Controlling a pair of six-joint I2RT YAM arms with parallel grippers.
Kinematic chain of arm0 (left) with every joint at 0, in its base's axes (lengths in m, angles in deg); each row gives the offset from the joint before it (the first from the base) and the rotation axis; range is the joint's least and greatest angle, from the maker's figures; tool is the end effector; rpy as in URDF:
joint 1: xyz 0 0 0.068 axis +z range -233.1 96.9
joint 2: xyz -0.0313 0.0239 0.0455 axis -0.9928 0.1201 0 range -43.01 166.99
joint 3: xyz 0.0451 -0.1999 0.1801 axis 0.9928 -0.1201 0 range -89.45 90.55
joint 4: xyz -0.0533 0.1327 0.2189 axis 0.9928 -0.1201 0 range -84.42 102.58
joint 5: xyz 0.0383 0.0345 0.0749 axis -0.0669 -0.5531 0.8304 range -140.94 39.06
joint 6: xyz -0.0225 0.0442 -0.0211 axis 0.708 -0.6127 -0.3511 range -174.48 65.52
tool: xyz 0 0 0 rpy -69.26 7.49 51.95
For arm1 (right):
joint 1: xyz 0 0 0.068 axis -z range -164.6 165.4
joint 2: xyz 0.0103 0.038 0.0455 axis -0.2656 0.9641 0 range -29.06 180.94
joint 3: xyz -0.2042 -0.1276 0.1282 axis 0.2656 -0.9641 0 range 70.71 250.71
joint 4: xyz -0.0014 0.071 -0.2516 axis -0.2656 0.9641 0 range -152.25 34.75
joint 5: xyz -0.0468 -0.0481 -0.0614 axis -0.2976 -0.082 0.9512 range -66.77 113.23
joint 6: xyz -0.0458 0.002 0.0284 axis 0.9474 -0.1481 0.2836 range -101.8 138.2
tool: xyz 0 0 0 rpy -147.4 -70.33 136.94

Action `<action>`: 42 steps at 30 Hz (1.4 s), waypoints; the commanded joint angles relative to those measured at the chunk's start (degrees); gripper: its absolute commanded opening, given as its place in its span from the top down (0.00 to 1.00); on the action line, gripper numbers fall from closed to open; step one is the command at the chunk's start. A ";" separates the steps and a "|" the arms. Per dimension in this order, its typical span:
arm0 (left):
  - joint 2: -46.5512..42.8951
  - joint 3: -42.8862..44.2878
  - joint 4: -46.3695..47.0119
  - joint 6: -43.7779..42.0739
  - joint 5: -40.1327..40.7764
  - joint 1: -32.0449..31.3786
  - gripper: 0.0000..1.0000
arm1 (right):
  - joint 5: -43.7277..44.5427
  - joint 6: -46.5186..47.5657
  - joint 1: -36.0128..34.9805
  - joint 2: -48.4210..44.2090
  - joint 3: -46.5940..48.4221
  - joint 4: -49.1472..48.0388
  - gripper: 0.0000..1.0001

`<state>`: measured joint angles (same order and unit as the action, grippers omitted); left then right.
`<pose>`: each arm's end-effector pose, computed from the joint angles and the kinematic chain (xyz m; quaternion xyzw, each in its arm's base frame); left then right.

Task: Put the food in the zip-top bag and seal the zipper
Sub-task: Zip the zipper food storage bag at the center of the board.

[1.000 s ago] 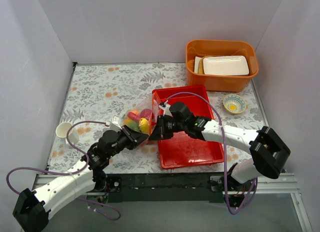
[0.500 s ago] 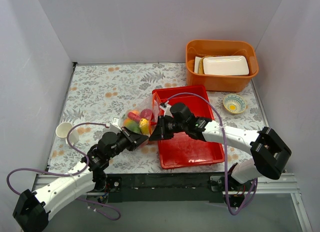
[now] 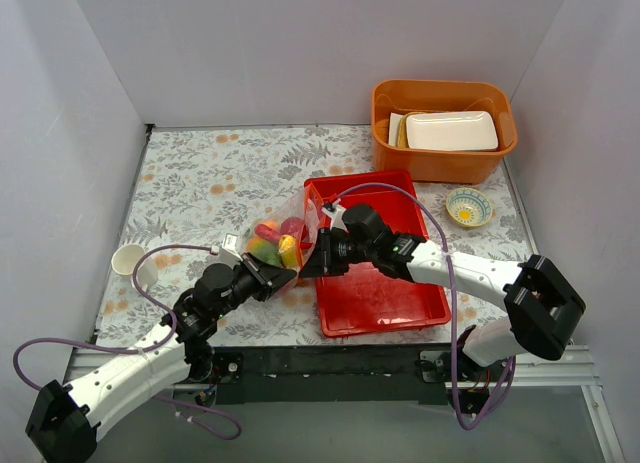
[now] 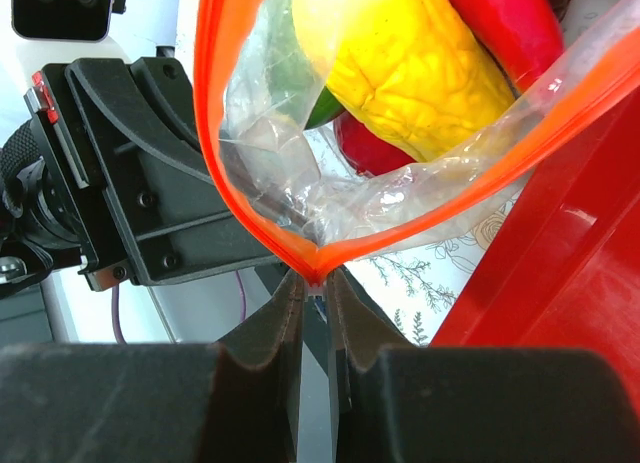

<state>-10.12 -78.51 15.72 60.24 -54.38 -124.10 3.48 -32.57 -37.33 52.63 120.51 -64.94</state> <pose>0.1132 -0.1010 0.1857 -0.4736 0.6608 -0.5739 0.0985 0.1814 0.2583 0.2438 -0.1014 0.8482 0.4830 0.1925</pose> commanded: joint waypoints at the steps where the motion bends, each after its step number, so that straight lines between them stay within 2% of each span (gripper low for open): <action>1: -0.28 0.22 -1.29 -0.02 -2.97 -0.14 1.00 | 4.01 1.28 1.58 -1.45 2.49 -1.52 0.91; 11: 2.62 1.36 -1.03 -1.16 -4.38 -0.14 1.00 | 3.57 2.16 2.10 -1.09 3.46 -2.22 0.91; 20: 1.66 1.37 -1.82 -1.25 -3.41 -0.23 1.00 | 1.56 1.20 2.37 -0.57 2.76 -3.63 0.90; 22: 0.52 1.02 -1.56 -0.72 -2.71 -0.14 0.93 | 0.85 0.76 2.37 -0.13 2.58 -3.71 0.90; 24: -0.54 0.23 -0.42 -0.11 -2.45 -0.14 0.81 | -0.11 -0.12 2.37 0.13 1.53 -4.76 0.91; 27: -1.94 -0.66 0.82 0.68 -2.27 -0.14 0.70 | -0.73 -1.00 2.37 0.13 0.39 -5.73 0.91; 28: -2.12 -0.92 1.25 0.86 -2.36 -0.14 0.69 | -0.82 -1.18 2.28 0.14 0.30 -5.74 0.91; 34: -0.89 -1.71 3.89 1.48 -3.33 -0.14 0.69 | -1.17 -1.18 2.37 0.49 0.56 -5.74 0.91; 42: 0.78 -1.80 6.97 0.25 -0.96 -0.23 0.73 | -2.57 -1.62 2.37 0.66 1.09 -5.65 0.91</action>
<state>-9.86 -79.71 19.82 60.39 -56.89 -124.12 2.45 -33.57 -35.19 52.91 120.73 -67.20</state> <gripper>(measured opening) 0.279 0.173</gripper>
